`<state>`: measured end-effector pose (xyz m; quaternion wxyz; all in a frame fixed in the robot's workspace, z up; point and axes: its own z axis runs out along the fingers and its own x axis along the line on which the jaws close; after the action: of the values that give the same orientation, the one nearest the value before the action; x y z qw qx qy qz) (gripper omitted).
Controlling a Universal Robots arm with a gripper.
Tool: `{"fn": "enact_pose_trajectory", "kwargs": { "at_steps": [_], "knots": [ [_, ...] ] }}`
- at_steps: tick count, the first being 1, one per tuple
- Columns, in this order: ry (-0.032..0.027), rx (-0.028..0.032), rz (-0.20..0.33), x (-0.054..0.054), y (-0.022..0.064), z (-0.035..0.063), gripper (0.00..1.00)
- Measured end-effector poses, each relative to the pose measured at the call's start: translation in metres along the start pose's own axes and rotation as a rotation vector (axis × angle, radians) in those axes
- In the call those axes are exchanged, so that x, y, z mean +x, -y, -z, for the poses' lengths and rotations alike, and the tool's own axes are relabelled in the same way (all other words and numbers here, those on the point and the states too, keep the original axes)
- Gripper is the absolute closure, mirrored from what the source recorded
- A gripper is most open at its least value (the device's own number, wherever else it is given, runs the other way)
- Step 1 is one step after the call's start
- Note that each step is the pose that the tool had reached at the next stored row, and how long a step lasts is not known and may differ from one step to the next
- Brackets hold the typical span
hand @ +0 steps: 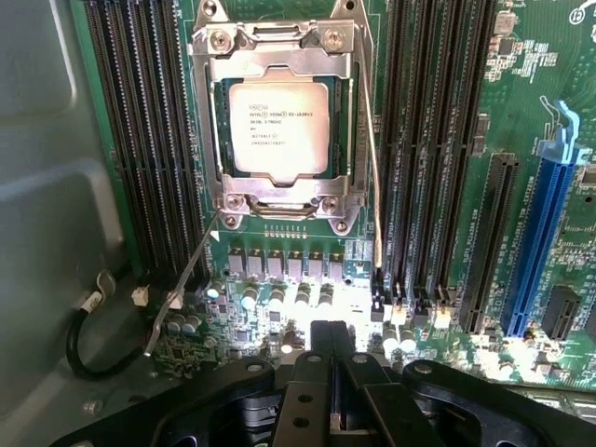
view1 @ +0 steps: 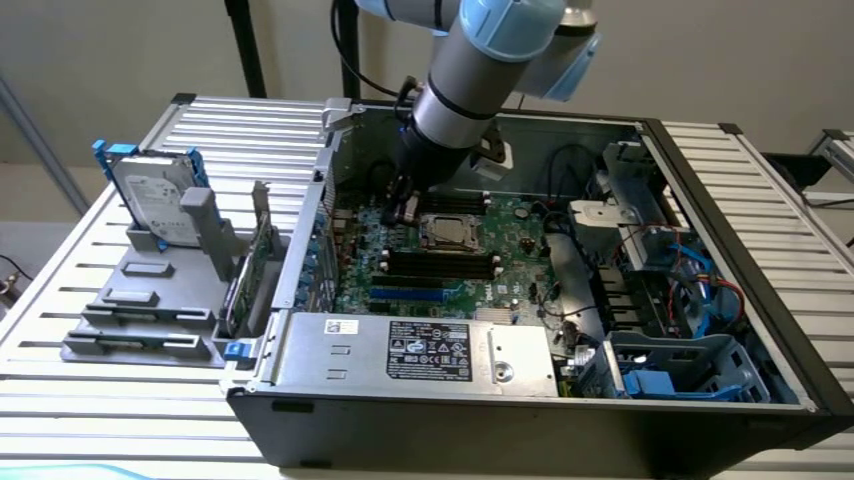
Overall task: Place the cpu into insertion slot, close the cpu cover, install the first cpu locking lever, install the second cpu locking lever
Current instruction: 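Install the first cpu locking lever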
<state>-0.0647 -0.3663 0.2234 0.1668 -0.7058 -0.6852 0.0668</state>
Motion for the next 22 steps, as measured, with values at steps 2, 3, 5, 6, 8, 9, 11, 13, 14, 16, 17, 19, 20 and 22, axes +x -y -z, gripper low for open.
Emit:
{"fn": "enact_pose_trajectory", "kwargs": {
  "at_steps": [2, 3, 5, 6, 8, 9, 11, 13, 14, 16, 17, 19, 20, 22],
  "knots": [
    [-0.0118, -0.0017, -0.013, 0.0, 0.001, -0.0001, 0.89],
    [-0.0181, -0.0024, -0.02, 0.0, 0.0013, -0.0001, 0.89],
    [-0.0316, -0.0041, -0.036, 0.0, 0.0017, 0.0001, 0.89],
    [-0.0383, -0.0049, -0.044, 0.0, 0.002, 0.0002, 0.89],
    [-0.0524, -0.0066, -0.061, 0.0, 0.0025, 0.0004, 0.89],
    [-0.0593, -0.0074, -0.07, 0.0001, 0.0026, 0.0004, 0.89],
    [-0.0731, -0.0088, -0.086, 0.0001, 0.0031, 0.0005, 0.89],
    [-0.0872, -0.0095, -0.101, 0.0001, 0.0036, 0.0007, 0.89],
    [-0.0945, -0.0097, -0.108, 0.0001, 0.0039, 0.0007, 0.89],
    [-0.1093, -0.0099, -0.12, 0.0001, 0.0046, 0.0009, 0.89],
    [-0.118, -0.0099, -0.127, 0.0001, 0.005, 0.001, 0.89],
    [-0.1342, -0.0095, -0.137, 0.0001, 0.006, 0.0012, 0.89],
    [-0.1426, -0.0093, -0.142, 0.0002, 0.0064, 0.0013, 0.89],
    [-0.159, -0.0088, -0.153, 0.0002, 0.0073, 0.0016, 0.89]
  ]
}}
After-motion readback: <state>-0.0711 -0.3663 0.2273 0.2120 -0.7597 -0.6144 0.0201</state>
